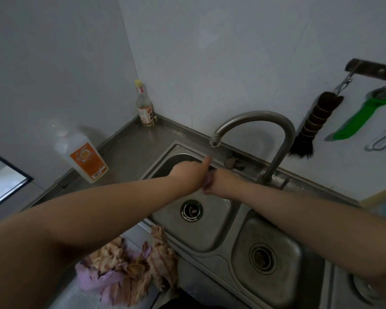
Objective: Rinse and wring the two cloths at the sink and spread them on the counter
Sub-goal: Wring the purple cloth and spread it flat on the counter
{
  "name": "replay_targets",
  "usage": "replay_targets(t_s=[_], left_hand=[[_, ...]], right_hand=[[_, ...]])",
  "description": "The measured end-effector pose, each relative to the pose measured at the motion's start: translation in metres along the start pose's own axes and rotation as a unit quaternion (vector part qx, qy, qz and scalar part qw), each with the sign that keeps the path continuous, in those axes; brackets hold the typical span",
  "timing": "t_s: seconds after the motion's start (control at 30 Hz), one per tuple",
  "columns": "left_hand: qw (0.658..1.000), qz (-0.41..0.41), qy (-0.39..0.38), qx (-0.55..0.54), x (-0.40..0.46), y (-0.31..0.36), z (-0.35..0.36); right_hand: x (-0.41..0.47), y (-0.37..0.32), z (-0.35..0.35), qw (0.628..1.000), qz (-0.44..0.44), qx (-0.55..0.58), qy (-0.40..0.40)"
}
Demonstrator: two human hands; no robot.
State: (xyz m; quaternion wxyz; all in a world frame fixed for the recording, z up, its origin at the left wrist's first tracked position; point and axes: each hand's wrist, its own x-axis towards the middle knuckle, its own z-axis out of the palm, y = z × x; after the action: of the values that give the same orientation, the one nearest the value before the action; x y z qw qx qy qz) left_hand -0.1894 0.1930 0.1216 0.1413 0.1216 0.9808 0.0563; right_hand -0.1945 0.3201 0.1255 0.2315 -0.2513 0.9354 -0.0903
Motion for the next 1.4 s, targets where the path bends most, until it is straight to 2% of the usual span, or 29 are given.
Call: replay_targets(t_s=[0.03, 0.07, 0.13, 0.17, 0.23, 0.3, 0.37, 0.4, 0.43, 0.47, 0.53, 0.6, 0.67, 0.7, 0.73, 0.77, 0.8, 0.87, 0.93, 1.0, 1.07, 1.14, 1.2, 1.3, 1.4], left_hand=[[0.998, 0.047, 0.013, 0.041, 0.001, -0.003, -0.003], [0.992, 0.097, 0.028, 0.082, 0.001, -0.006, -0.006], [0.97, 0.179, 0.062, 0.155, 0.004, -0.015, -0.012], [0.954, 0.221, 0.087, 0.182, 0.006, -0.02, -0.014], [0.912, 0.321, 0.149, 0.209, 0.012, -0.026, -0.017], [0.881, 0.389, 0.17, 0.208, 0.015, -0.03, -0.019], [0.865, 0.409, 0.185, 0.223, 0.018, -0.035, -0.019], [0.864, 0.405, 0.193, 0.23, 0.019, -0.037, -0.018], [0.869, 0.39, 0.199, 0.232, 0.018, -0.036, -0.016], [0.888, 0.351, 0.186, 0.232, 0.015, -0.033, -0.015], [0.952, 0.204, 0.114, 0.198, 0.008, -0.022, -0.011], [0.989, 0.044, 0.044, 0.136, 0.006, -0.015, -0.002], [0.995, -0.08, -0.053, -0.002, 0.005, -0.02, 0.004], [0.98, -0.114, -0.103, -0.126, 0.006, -0.026, 0.006], [0.942, -0.14, -0.154, -0.264, 0.004, -0.03, 0.006], [0.887, -0.15, -0.21, -0.384, 0.0, -0.031, 0.003], [0.834, -0.144, -0.264, -0.462, -0.006, -0.028, 0.0], [0.76, -0.097, -0.366, -0.529, -0.016, -0.019, -0.004], [0.7, -0.043, -0.452, -0.551, -0.022, -0.009, -0.003], [0.655, -0.002, -0.505, -0.562, -0.025, -0.005, -0.004], [0.645, 0.009, -0.529, -0.551, -0.028, -0.005, -0.004], [0.669, -0.012, -0.526, -0.525, -0.029, -0.006, 0.001], [0.687, -0.047, -0.521, -0.505, -0.028, -0.006, 0.009], [0.701, -0.092, -0.516, -0.483, -0.026, -0.003, 0.014], [0.759, -0.13, -0.493, -0.404, -0.026, 0.007, 0.009]], right_hand=[[-0.002, 0.0, 0.004, 0.996, 0.011, 0.089, 0.0], [-0.006, -0.002, 0.007, 0.976, 0.036, 0.216, 0.002], [-0.011, -0.004, 0.013, 0.89, 0.095, 0.446, -0.019], [-0.013, -0.005, 0.016, 0.853, 0.107, 0.51, -0.038], [-0.017, -0.009, 0.02, 0.783, 0.114, 0.608, -0.066], [-0.02, -0.013, 0.02, 0.731, 0.111, 0.667, -0.088], [-0.021, -0.013, 0.019, 0.701, 0.11, 0.695, -0.115], [-0.021, -0.011, 0.018, 0.7, 0.111, 0.694, -0.126], [-0.019, -0.009, 0.017, 0.704, 0.112, 0.689, -0.134], [-0.017, -0.005, 0.016, 0.708, 0.116, 0.682, -0.14], [-0.016, 0.0, 0.013, 0.73, 0.123, 0.663, -0.117], [-0.016, 0.008, 0.014, 0.78, 0.121, 0.614, -0.02], [-0.022, 0.018, 0.019, 0.842, 0.061, 0.525, 0.108], [-0.025, 0.022, 0.025, 0.874, 0.001, 0.456, 0.165], [-0.028, 0.026, 0.032, 0.909, -0.062, 0.354, 0.211], [-0.029, 0.032, 0.039, 0.936, -0.115, 0.22, 0.248], [-0.028, 0.037, 0.046, 0.944, -0.153, 0.09, 0.277], [-0.02, 0.043, 0.051, 0.922, -0.191, -0.063, 0.332], [-0.013, 0.041, 0.038, 0.877, -0.245, -0.101, 0.402], [-0.014, 0.037, 0.019, 0.83, -0.329, -0.124, 0.433], [-0.017, 0.036, 0.01, 0.812, -0.379, -0.165, 0.412], [-0.018, 0.032, 0.011, 0.824, -0.382, -0.201, 0.367], [-0.017, 0.025, 0.014, 0.856, -0.344, -0.238, 0.305], [-0.023, 0.01, 0.004, 0.906, -0.27, -0.282, 0.162], [-0.03, 0.001, -0.004, 0.951, -0.187, -0.248, 0.01]])
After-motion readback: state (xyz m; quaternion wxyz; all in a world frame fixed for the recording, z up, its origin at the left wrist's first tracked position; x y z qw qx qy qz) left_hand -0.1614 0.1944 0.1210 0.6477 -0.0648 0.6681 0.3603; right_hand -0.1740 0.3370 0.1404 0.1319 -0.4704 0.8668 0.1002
